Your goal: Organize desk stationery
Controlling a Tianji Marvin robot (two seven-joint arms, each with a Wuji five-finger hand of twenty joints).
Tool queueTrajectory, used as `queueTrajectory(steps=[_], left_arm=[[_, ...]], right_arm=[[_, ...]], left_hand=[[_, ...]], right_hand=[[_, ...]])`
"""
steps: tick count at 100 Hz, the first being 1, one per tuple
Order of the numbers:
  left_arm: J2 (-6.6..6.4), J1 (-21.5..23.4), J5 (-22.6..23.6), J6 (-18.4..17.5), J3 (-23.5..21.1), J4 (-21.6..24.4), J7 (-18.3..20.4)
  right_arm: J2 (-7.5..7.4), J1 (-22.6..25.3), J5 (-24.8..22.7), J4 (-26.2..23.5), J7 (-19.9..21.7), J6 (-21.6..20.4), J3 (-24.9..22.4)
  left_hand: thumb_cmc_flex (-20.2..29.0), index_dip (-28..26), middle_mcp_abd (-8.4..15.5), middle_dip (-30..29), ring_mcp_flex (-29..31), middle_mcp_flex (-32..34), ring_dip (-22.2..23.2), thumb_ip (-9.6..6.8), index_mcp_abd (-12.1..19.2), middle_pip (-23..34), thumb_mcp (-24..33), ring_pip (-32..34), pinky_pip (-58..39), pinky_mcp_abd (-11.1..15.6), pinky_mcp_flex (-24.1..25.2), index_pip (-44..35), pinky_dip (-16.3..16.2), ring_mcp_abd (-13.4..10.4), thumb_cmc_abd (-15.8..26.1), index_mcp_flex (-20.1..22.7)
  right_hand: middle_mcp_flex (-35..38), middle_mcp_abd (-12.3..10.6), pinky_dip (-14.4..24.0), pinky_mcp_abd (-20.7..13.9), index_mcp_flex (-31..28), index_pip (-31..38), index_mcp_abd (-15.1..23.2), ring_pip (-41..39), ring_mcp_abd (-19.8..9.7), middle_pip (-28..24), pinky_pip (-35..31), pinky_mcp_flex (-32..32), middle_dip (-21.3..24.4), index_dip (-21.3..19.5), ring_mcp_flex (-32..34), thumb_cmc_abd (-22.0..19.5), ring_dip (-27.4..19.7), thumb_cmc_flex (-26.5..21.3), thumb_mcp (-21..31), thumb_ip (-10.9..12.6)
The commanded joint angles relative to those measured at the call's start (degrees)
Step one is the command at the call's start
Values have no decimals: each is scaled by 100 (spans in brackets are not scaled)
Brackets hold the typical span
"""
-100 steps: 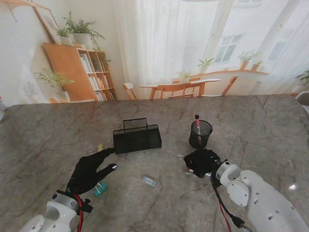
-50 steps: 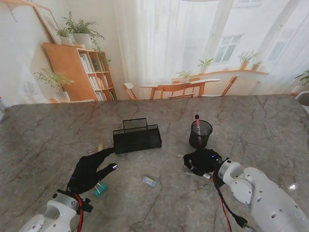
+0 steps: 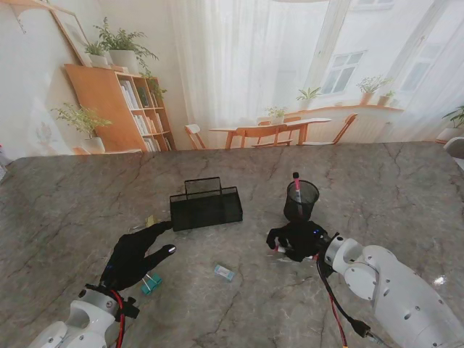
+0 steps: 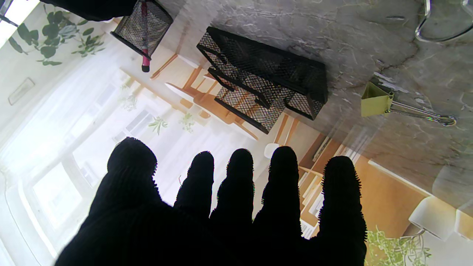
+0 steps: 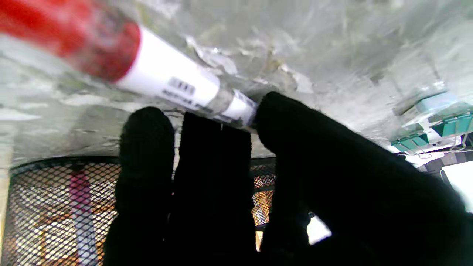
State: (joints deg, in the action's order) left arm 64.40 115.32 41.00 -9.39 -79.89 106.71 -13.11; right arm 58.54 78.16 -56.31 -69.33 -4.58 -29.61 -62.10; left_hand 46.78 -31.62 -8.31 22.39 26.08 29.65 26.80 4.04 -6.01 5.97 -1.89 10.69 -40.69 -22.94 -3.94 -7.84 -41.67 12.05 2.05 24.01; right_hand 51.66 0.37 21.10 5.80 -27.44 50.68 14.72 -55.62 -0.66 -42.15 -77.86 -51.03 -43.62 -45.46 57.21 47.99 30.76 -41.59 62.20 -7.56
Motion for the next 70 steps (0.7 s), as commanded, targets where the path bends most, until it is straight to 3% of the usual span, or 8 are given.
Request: queueTrajectory(steps=[1,27,39,59,70], left_arm=[[16,18,-20,3,20,-9,11],[20,37,-1,-58,6,-3,-31],[18,24,-23,-54,18,-12,-11],[12,0,-58,-80,40,-27,38],[15,1,-54,-97,43,-30,18]], right_arm=[[-13,90,-11,-75,155,3,-57],[-75,168,-227,-214,368,43,-211],[-87,189,-293,-272,424,130,-232],[-132,234,-526,-364,498,175,-265],[-179,247,-829,-378,447,211,-234]], left_hand=[[166,-58,44,40,51,71,25,-108,34,9,-70,62,-89,27,-5,-53,-122,-25,407,121],[160,-59,40,42,55,80,23,-105,30,12,-79,61,-104,19,-15,-53,-125,-23,398,121],[160,-60,36,45,58,90,23,-105,29,16,-80,61,-105,19,-14,-55,-124,-24,397,125],[153,-61,26,45,63,95,22,-106,33,14,-77,61,-103,8,-15,-57,-120,-14,388,131],[157,-62,38,46,66,95,22,-106,37,14,-74,62,-106,11,-17,-56,-120,-29,392,130]], right_hand=[[-262,-80,228,144,318,-239,1,-203,-156,89,-211,156,-80,-110,-182,-80,103,-50,54,-3],[-712,82,414,340,948,-1538,-777,-323,-102,-290,-417,431,-16,126,-286,-1024,367,623,-947,422],[-717,140,374,407,851,-1924,-1091,-367,-43,-402,-489,409,135,90,-252,-1231,360,744,-1219,592],[-692,281,331,514,357,-2131,-1919,-394,63,-518,-571,406,189,-11,-236,-1306,332,804,-1465,570],[-687,484,250,698,-16,-2016,-2123,-528,209,-711,-742,477,209,-462,-268,-1367,287,632,-1532,591]])
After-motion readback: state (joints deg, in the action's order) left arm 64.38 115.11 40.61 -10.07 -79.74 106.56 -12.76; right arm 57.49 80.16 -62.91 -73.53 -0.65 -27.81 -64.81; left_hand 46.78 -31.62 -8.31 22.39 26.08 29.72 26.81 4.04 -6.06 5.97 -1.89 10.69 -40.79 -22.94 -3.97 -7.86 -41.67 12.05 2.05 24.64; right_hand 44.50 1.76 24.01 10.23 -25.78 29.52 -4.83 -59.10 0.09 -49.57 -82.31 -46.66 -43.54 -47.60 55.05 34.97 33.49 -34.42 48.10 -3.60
